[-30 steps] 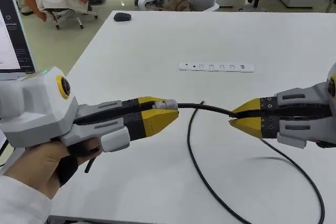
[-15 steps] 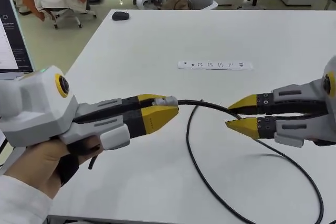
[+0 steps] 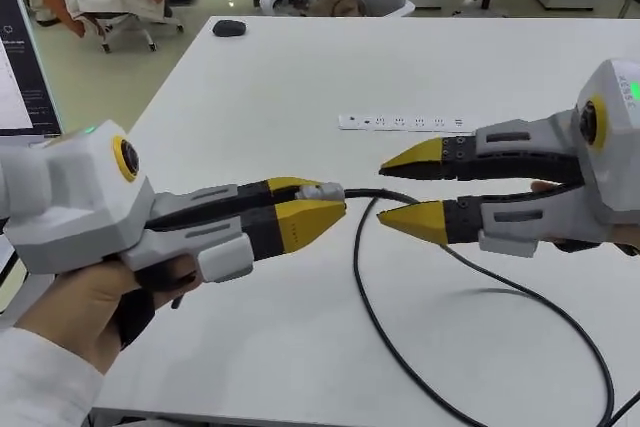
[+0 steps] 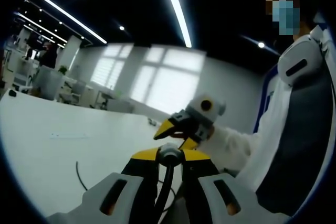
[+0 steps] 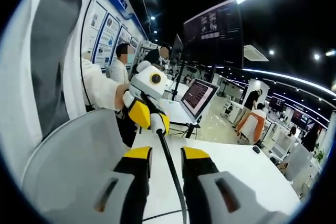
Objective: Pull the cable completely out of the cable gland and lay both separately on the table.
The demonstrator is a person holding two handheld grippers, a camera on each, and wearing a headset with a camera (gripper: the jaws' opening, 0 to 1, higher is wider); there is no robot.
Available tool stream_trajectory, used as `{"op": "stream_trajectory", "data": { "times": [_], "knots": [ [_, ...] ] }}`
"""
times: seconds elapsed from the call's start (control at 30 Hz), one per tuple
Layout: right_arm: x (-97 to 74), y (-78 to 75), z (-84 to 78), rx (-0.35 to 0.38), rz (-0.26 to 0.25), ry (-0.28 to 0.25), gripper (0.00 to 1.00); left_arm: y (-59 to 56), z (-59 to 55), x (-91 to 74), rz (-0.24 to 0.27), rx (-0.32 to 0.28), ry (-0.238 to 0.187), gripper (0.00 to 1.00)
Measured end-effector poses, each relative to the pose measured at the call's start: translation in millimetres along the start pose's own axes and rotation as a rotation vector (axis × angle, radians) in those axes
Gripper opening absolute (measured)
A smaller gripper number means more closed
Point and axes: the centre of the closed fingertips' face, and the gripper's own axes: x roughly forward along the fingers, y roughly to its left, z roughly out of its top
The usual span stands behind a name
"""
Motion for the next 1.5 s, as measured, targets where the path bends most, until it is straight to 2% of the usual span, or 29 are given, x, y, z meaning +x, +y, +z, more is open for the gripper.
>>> {"op": "stream_trajectory", "data": {
  "times": [0.17,0.3,0.43,0.53,0.93,1.1,1.27,1.5],
  "knots": [
    [7.2,2.3,-0.6,-0.004,0.028,-0.004,0.2,-1.4,-1.3,0.9,-0.009,0.004,0.011,0.17],
    [9.1,7.3,-3.8,-0.003,0.056,0.002,0.1,-2.9,-4.0,3.4,-0.015,0.009,0.022,0.17],
    [8.9,7.7,-10.2,-0.008,0.057,0.018,0.05,-4.1,-8.7,6.7,-0.02,0.015,0.041,0.17],
    [7.1,9.9,-10.8,0.001,0.063,0.016,0.05,-4.8,-9.8,7.7,-0.024,0.012,0.043,0.17],
    [2.3,8.9,-13.2,-0.001,0.05,0.016,0.04,-4.0,-9.3,9.0,-0.023,0.014,0.047,0.17],
    [-6.6,5.0,-19.9,0.025,0.027,0.022,0.03,-2.0,-6.2,2.6,-0.012,0.004,0.034,0.17],
    [-14.0,4.8,-31.5,0.053,0.01,0.041,0.03,-0.7,-7.7,-1.2,-0.004,0.004,0.042,0.17],
    [-26.8,3.0,-41.1,0.079,-0.021,0.057,0.03,0.4,-5.6,-4.5,0.004,0.001,0.033,0.17]
  ]
}}
